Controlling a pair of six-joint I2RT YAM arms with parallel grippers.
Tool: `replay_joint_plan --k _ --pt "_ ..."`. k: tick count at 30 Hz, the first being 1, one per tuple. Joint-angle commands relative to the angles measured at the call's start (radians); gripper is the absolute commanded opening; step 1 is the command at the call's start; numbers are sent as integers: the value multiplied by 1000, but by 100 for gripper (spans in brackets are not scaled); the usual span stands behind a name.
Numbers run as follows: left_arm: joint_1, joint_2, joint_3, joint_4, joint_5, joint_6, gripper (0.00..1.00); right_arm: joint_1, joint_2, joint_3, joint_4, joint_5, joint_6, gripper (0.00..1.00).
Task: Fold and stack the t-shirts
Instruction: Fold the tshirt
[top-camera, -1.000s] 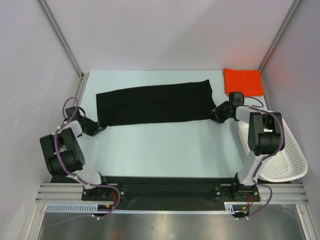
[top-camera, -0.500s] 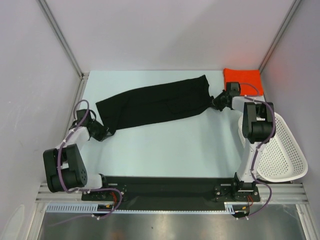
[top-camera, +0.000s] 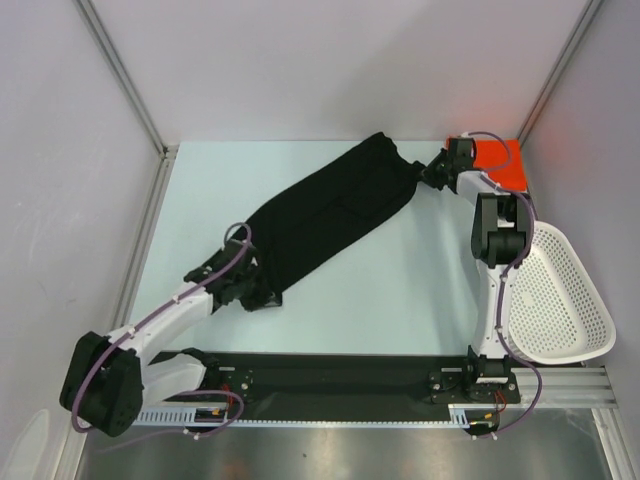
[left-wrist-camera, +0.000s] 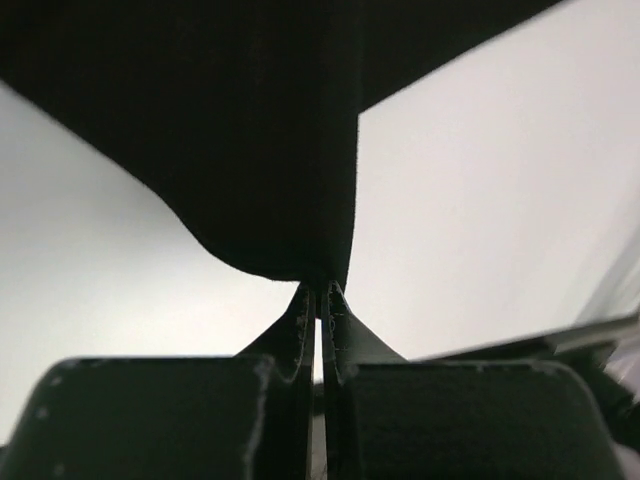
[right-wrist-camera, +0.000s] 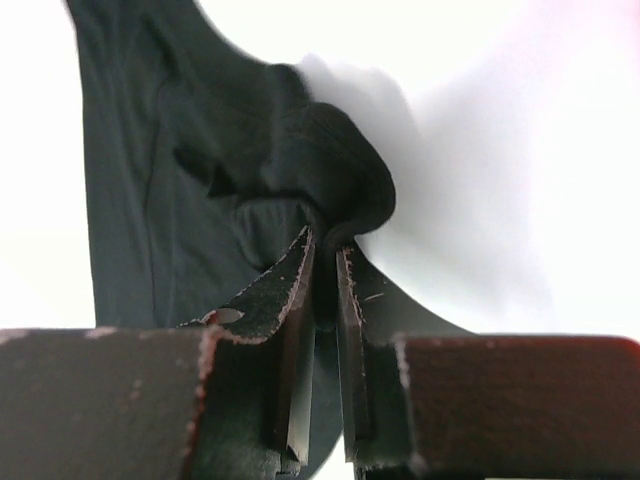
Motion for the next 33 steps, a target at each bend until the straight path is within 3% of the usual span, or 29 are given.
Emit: replay_joint_plan --k 1,8,12,17,25,31,33 --pt "-131 -44 -32 -60 -24 -77 0 1 67 98 27 -6 -22 15" --pt "-458 -70 -78 -6 -10 -204 0 32 169 244 24 -24 -10 16" --pt "-627 -67 -79 52 -50 -360 0 33 234 356 -12 -33 -34 16" --pt "-803 78 -15 129 -123 -456 0 27 349 534 -9 -63 -41 16" --pt "-952 371 169 301 -196 -560 4 36 515 739 127 -47 73 14" --pt "-983 529 307 359 -173 -560 5 47 581 841 177 16 104 11" --pt "-984 543 333 371 -164 -537 14 45 586 850 180 16 99 12"
